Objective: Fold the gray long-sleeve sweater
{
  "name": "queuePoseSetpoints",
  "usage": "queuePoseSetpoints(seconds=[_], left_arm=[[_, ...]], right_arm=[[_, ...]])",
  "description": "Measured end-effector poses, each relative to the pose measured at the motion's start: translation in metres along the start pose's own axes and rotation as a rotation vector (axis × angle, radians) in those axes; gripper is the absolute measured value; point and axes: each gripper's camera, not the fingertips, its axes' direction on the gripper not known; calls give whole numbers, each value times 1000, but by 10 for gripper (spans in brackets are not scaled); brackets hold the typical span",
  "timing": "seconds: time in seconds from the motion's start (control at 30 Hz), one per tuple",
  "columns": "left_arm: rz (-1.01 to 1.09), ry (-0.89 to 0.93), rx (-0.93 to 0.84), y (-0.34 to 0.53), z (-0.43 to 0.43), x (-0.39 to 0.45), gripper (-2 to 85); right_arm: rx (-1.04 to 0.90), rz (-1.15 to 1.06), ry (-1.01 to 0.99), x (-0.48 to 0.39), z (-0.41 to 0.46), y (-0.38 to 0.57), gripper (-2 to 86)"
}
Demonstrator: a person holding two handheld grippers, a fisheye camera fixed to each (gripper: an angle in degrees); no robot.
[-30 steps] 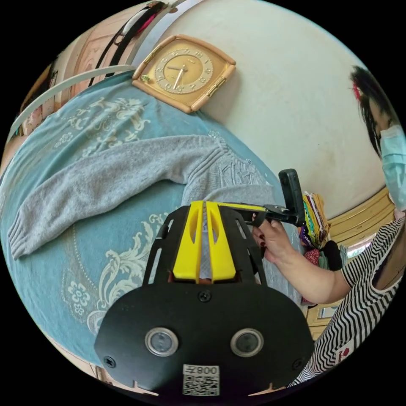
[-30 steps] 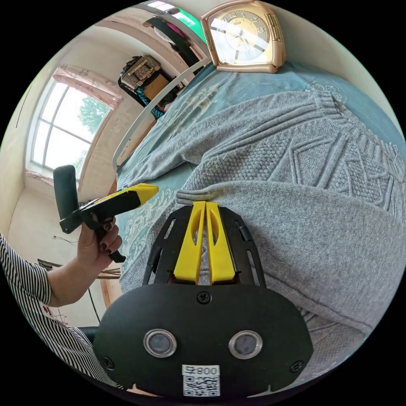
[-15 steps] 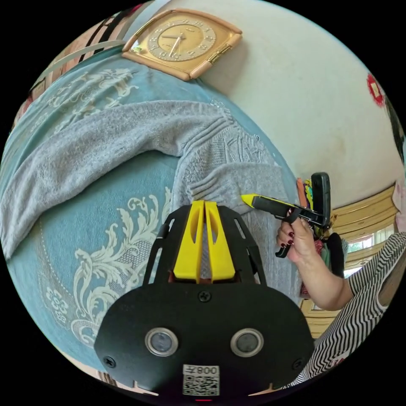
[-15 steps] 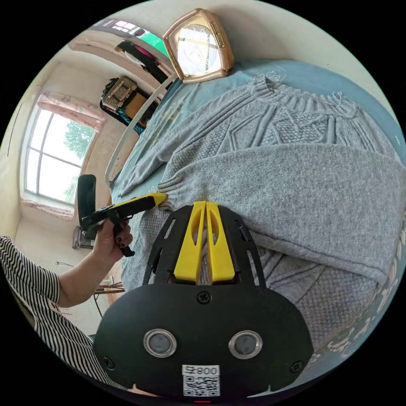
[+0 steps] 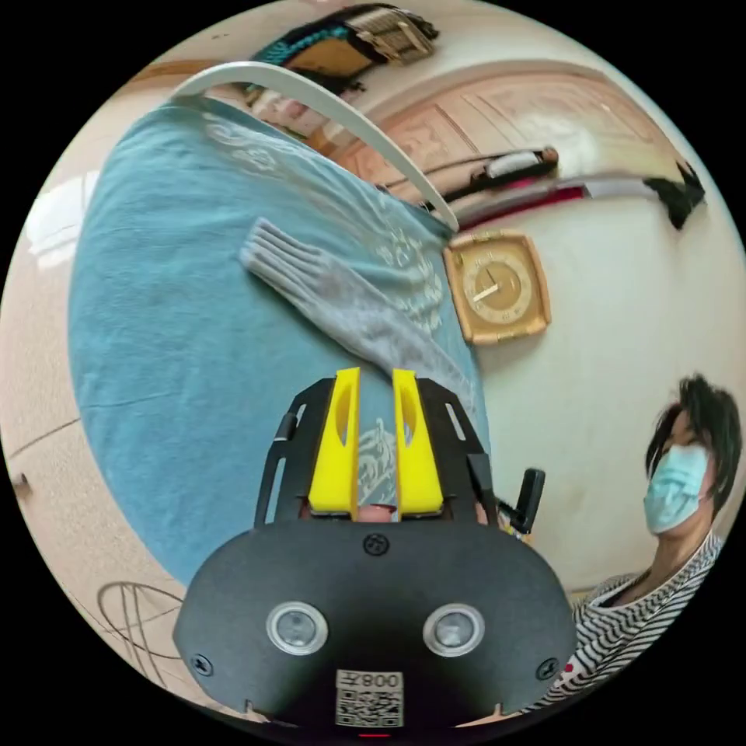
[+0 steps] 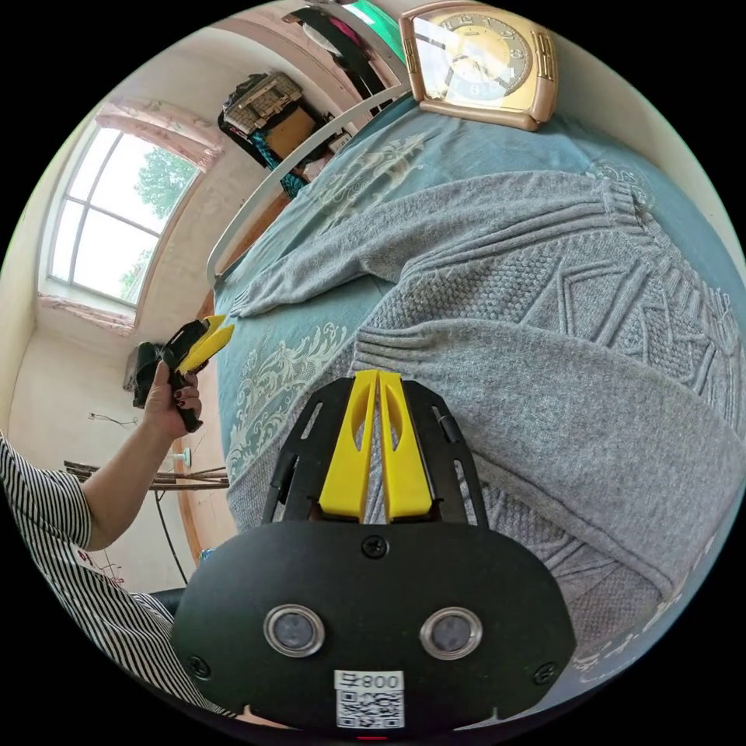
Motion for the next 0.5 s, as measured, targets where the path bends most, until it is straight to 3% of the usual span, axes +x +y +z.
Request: queuePoseSetpoints(seconds=[0.13,0.27,0.43,0.5], left_arm=[[-140,-36,79,-14,-24,-34,85],[-202,55,96,-19,-27,-47,70],[-113,90,60,-21,-29,-17,42],[35,106,1,-16,-28,20,37]], right_arm=[[11,-2,14,-1,-8,-9,2],[11,-46,-7,-4,-6,-22,5],[-14,-105,-116,-8,3,-38,24],[-23,-124,-176,-9,8,-46,36]])
